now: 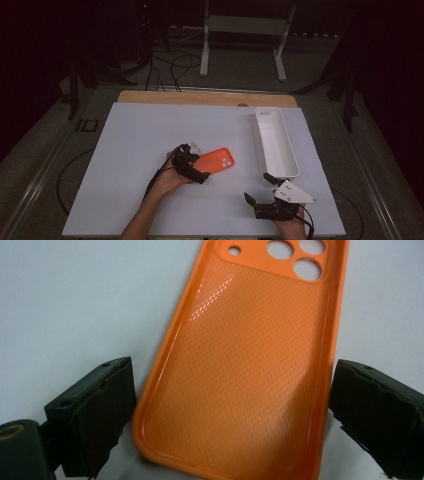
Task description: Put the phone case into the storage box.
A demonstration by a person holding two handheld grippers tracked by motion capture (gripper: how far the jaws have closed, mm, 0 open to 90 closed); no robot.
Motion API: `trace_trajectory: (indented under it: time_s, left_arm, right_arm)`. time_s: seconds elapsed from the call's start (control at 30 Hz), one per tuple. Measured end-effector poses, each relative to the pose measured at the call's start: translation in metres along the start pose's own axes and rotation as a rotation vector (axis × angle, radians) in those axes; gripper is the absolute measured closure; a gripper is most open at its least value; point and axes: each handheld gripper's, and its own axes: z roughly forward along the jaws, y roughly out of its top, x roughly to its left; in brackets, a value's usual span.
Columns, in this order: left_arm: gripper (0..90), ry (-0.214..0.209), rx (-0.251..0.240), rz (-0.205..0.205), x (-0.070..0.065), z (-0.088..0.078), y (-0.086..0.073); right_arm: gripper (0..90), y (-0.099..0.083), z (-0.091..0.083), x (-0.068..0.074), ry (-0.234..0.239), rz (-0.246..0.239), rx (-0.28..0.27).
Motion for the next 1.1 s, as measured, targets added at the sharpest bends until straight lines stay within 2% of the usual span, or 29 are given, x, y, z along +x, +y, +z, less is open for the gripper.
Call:
trace_trajectory:
  time_s: [0.2,0.67,0.83,1.1]
  left_arm:
    - [6.6,0.013,0.015,0.022,-0.003,0.002,0.003]
    - [13.2,0.012,0.049,0.036,-0.005,0.000,0.007]
    - [14.4,0.024,0.043,0.044,-0.007,-0.002,0.007]
    - [15.5,0.028,0.015,0.030,-0.009,-0.008,0.008]
  right_arm:
    - [9.5,0.000,0.000,0.000,0.001,0.001,0.000]
    - [9.5,0.000,0.001,0.001,-0.001,0.002,0.005]
    - [9.5,0.000,0.000,0.000,-0.002,0.001,0.001]
    - [9.5,0.000,0.000,0.000,-0.003,0.000,0.000]
